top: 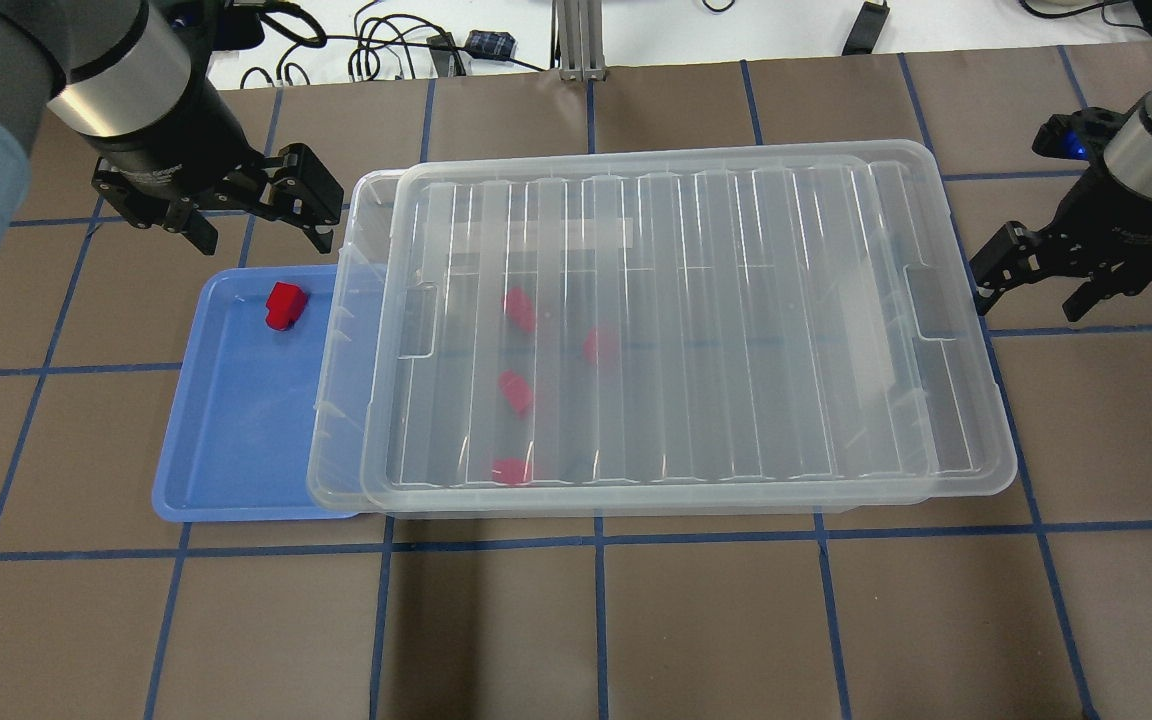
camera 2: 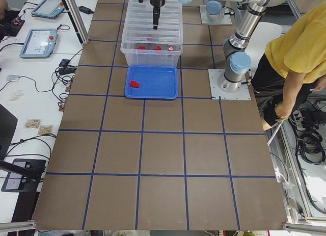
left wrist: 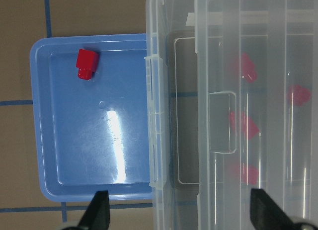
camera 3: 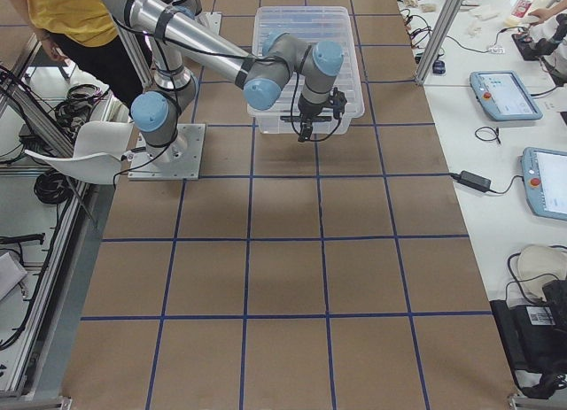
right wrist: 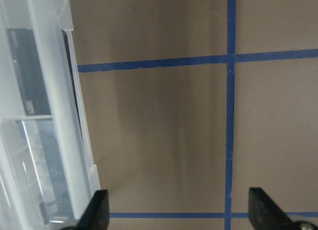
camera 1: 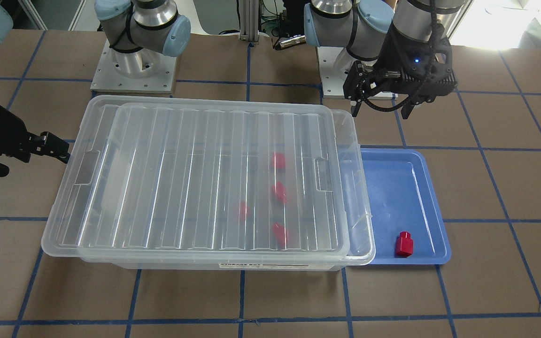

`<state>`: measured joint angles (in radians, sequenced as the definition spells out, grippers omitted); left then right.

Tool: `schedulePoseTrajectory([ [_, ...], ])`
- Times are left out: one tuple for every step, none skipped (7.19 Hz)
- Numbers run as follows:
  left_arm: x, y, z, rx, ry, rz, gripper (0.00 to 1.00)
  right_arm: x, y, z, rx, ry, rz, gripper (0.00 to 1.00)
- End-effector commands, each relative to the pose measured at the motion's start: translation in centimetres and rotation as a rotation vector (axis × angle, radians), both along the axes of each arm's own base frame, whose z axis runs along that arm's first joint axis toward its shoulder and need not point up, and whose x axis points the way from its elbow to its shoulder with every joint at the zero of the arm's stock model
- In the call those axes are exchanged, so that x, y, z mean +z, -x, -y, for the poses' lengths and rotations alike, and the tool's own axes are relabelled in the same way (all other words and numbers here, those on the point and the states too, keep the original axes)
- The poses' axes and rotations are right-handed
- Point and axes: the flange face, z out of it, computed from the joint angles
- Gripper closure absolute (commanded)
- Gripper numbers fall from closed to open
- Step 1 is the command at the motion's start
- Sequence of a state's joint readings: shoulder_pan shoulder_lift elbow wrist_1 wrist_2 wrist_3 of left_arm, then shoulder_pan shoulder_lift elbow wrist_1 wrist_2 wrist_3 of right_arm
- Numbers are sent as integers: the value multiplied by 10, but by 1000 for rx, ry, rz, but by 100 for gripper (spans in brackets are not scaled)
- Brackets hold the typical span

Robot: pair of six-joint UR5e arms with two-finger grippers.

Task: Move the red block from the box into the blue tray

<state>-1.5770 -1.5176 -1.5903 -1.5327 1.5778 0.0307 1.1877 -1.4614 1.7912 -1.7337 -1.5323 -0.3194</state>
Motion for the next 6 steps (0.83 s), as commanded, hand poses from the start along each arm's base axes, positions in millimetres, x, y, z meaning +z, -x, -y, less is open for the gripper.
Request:
schedulePoseTrajectory([
  [-3, 0, 1, 0, -4, -2, 0, 3, -6, 2, -9, 9, -11, 0],
  [-3, 0, 1, 0, -4, -2, 0, 5, -5, 4, -6, 15, -13, 0],
  [4, 0, 3, 1, 11, -5, 0, 6, -6, 3, -6, 17, -13, 0],
  [-4, 1, 0, 0, -6, -2, 0, 8, -5, 5, -5, 27, -17, 0],
  [-2, 1, 0, 0, -1, -4, 0, 21, -2, 10, -4, 52, -33, 0],
  [-6, 0, 0, 7, -9, -4, 0, 56, 3, 22, -2, 106, -59, 0],
])
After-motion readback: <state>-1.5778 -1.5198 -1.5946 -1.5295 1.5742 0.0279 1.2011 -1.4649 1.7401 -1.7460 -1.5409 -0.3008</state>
